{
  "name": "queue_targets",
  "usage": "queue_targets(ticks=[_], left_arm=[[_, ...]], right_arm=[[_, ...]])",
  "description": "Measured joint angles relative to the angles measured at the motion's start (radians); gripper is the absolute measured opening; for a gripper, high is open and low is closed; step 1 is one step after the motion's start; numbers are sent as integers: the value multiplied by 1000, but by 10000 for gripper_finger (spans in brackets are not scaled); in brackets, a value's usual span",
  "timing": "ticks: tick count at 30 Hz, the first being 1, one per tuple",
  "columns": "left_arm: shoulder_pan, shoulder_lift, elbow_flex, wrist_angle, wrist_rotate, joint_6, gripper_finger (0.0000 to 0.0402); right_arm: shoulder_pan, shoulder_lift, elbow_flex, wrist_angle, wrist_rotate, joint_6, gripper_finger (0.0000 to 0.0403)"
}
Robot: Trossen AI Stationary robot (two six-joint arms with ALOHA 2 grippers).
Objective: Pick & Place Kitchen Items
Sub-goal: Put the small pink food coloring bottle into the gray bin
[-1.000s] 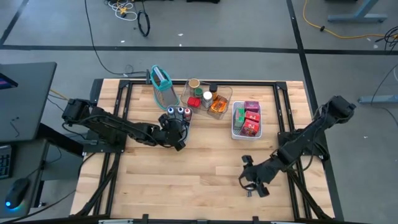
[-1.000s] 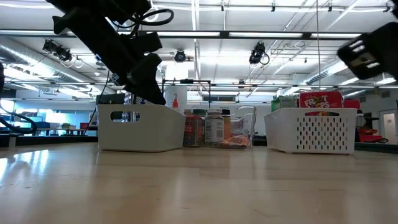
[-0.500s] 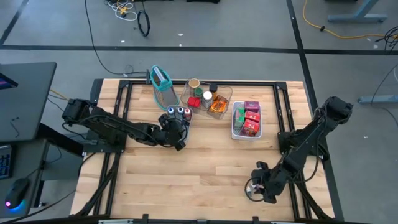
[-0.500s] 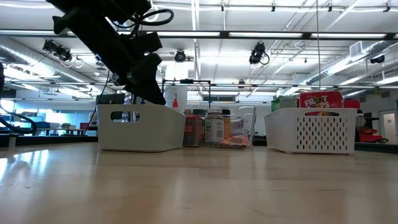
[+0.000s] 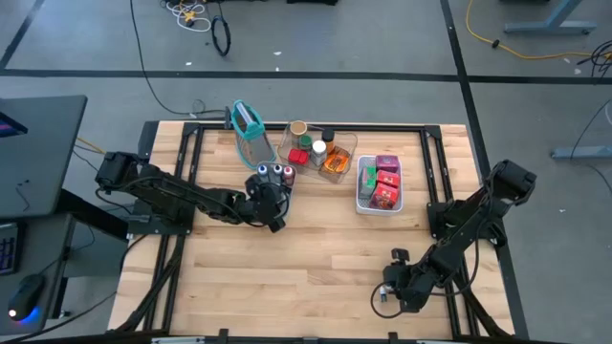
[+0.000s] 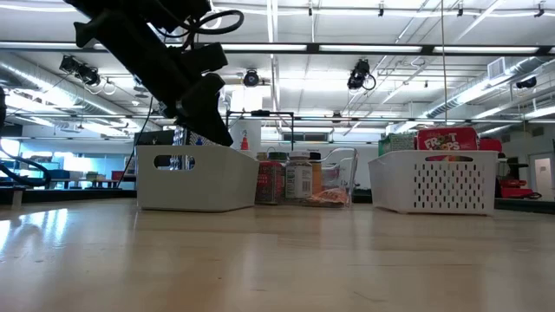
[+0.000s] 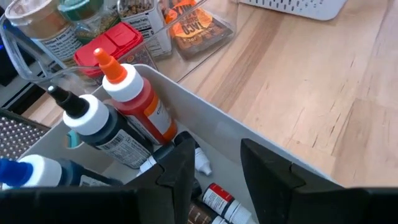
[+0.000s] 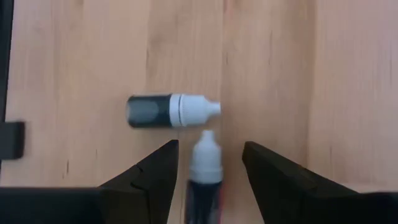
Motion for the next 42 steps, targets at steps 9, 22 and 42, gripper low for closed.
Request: queue_targets(ticks=[9,22,42], left_arm=[[0,0,0,45,3,82,137],[0,0,0,44,3,87,137],[0,0,0,121,3,156,137]], right_arm=[[-2,3,-3,2,47,-3,133],[-3,6,-4,-4,171,11,17],[-127,6,338,-598,-155,-58,181]])
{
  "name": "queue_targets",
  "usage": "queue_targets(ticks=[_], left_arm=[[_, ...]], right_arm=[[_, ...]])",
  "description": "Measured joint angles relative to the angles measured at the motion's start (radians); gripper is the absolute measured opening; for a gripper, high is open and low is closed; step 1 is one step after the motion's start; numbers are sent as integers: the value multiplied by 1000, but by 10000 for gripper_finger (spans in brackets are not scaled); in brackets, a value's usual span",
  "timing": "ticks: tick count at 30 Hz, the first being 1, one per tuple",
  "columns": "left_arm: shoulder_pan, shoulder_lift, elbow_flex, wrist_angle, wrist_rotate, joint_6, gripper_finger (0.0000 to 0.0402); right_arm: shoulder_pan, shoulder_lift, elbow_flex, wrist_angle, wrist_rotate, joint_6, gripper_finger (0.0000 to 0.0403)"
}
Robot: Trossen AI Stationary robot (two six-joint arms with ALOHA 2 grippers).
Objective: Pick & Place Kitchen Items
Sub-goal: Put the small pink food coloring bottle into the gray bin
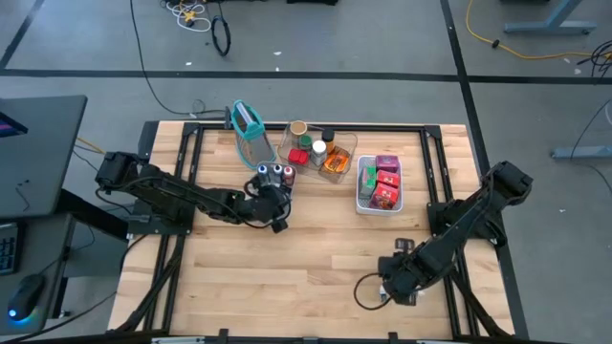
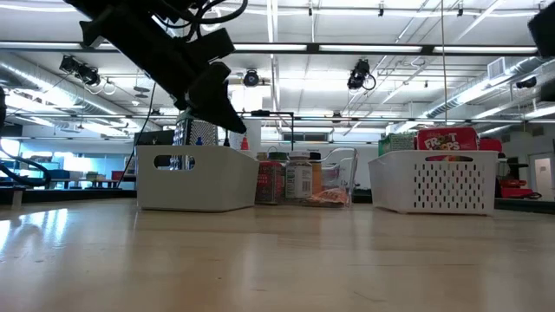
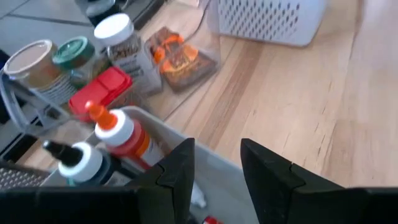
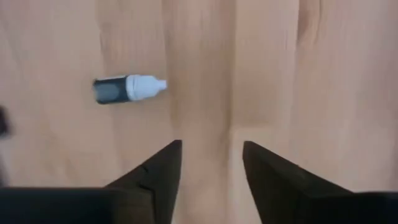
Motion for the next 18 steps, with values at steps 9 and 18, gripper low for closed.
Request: queue_targets(ticks=[9,18], left_arm=[[0,0,0,29,87,4,137],[0,0,0,34,105,4,137]], right_arm=[[61,0,-47,2,-160,451,231],[174,0,-73,91,-258,444,228]])
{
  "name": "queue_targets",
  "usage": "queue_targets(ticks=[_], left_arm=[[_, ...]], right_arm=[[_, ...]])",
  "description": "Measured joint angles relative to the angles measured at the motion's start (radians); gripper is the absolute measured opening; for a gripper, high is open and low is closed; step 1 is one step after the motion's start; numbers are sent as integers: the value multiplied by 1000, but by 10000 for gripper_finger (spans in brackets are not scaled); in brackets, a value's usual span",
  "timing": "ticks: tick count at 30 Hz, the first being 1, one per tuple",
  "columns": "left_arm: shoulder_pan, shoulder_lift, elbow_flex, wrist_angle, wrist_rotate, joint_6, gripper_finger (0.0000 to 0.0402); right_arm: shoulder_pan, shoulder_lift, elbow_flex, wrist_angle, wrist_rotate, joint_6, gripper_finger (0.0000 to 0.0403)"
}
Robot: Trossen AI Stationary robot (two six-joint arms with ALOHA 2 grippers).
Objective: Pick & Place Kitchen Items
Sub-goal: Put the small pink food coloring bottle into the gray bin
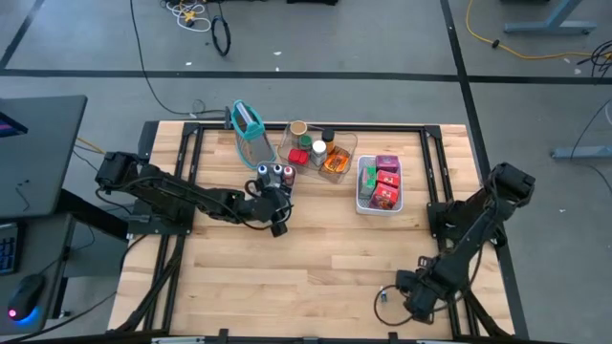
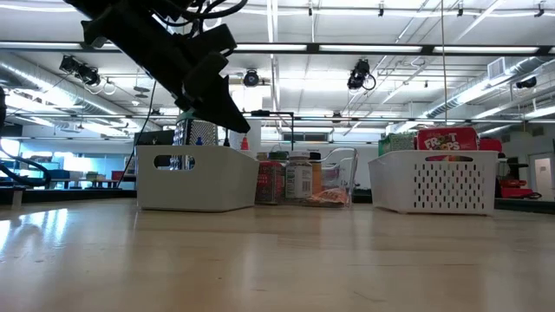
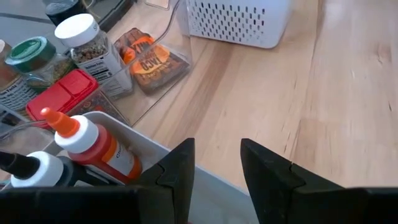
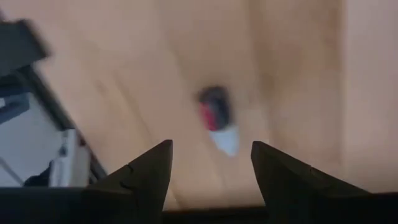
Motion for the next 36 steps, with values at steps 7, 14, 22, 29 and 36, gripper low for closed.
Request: queue_targets(ticks=[7,14,22,29,36], left_arm=[[0,0,0,1,-7,52,137],[0,0,0,1,-9,49,137],[0,0,0,1,-9,47,137],[0,0,0,1,-9,34,137],[0,0,0,21,-9,28,137]], right_arm=[[56,33,-1,17,140,-50,226],[58,121,-2,43,67,-81,220],[59,181,5,22,119,-101,195],[49,181,3,17,115,-83,95],[-24,124,-4,38,129,-79,60]])
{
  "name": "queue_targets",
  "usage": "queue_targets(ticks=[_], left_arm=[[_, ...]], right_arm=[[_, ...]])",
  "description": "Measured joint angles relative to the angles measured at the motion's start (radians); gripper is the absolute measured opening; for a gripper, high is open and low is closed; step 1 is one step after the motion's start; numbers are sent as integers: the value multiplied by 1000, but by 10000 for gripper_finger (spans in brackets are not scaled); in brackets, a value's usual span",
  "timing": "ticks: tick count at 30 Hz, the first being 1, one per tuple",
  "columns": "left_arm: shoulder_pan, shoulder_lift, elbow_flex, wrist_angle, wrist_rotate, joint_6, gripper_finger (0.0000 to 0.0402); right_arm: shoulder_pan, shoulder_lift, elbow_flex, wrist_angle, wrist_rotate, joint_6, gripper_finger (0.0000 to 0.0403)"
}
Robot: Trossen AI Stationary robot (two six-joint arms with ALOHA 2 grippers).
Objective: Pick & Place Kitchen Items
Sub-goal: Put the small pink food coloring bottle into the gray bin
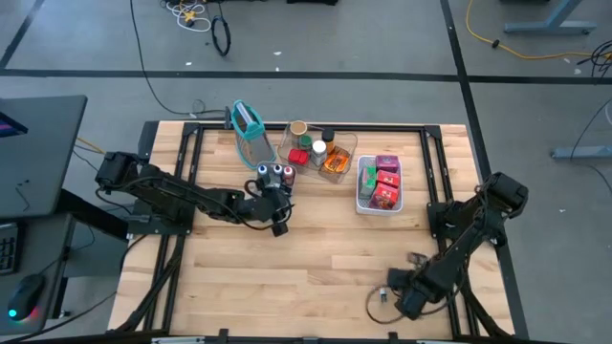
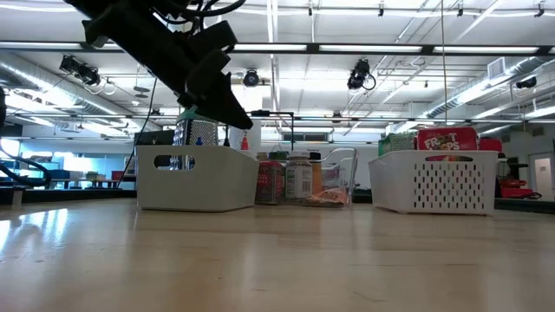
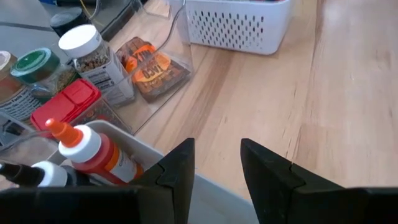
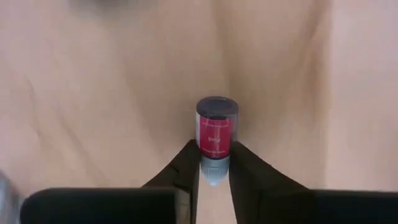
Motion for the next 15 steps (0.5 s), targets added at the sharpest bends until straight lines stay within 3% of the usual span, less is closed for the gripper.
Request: queue_targets(ticks=[7,11,15], left_arm=[[0,0,0,49,14,-5,137],[0,0,0,61,50,-30,137],[0,0,0,116,129,-2,137]], right_arm=[[-101,-43,-1,62,468,-119,88],[-193,-44,0,146,734,-310,86],[-300,-45,1,329,895,-549,85]])
